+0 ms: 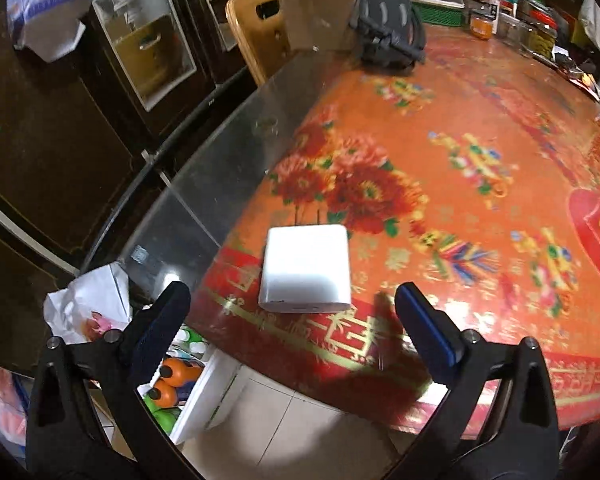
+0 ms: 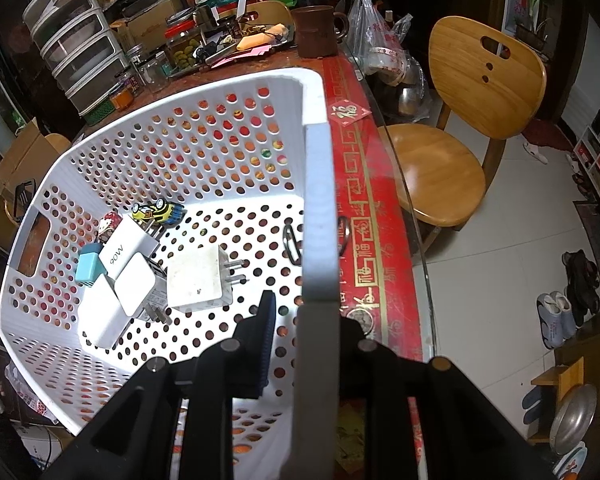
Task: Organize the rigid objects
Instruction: 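Reach the left tool to the table edge and grasp another white charger, then carry the white charger with the left tool and drop it into the basket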
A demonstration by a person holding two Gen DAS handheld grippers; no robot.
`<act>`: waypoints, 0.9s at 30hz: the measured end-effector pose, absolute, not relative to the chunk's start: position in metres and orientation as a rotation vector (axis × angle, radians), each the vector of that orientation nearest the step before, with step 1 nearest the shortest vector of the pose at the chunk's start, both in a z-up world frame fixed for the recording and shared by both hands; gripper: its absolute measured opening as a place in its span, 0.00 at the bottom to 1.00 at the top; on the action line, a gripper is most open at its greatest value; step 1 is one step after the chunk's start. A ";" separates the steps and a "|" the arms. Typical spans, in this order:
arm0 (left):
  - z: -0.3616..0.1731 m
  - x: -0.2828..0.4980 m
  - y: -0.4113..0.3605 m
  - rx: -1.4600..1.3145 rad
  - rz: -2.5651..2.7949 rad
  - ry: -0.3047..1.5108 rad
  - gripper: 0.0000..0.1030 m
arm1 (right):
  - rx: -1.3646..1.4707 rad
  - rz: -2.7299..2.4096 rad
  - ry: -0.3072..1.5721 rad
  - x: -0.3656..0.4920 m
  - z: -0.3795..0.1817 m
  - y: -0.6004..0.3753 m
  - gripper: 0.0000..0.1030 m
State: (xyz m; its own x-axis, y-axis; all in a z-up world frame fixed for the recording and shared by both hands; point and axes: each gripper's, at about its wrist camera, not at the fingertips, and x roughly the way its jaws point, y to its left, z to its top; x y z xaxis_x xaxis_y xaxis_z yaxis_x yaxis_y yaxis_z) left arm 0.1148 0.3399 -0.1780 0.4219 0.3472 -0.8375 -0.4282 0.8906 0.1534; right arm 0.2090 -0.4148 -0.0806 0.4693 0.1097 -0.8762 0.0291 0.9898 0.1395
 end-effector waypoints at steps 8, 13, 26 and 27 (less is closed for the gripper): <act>-0.177 0.127 0.335 -0.142 0.453 0.986 0.40 | 0.146 0.051 1.079 0.210 -0.079 -0.415 0.20; -0.155 0.123 0.303 -0.078 0.426 0.924 0.40 | 0.143 0.055 1.078 0.210 -0.079 -0.414 0.20; -0.075 0.158 0.164 0.127 0.223 0.773 0.40 | 0.138 0.057 1.077 0.209 -0.080 -0.413 0.21; -0.067 0.161 0.154 0.141 0.206 0.761 0.40 | 0.139 0.059 1.077 0.209 -0.080 -0.413 0.21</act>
State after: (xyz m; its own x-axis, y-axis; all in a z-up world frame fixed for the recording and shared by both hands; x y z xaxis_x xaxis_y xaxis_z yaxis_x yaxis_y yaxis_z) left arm 0.1606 0.1541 -0.0672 0.7053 0.2357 -0.6686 -0.1339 0.9704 0.2008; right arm 0.2094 -0.4131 -0.0799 0.4735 0.1154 -0.8732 0.0198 0.9897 0.1416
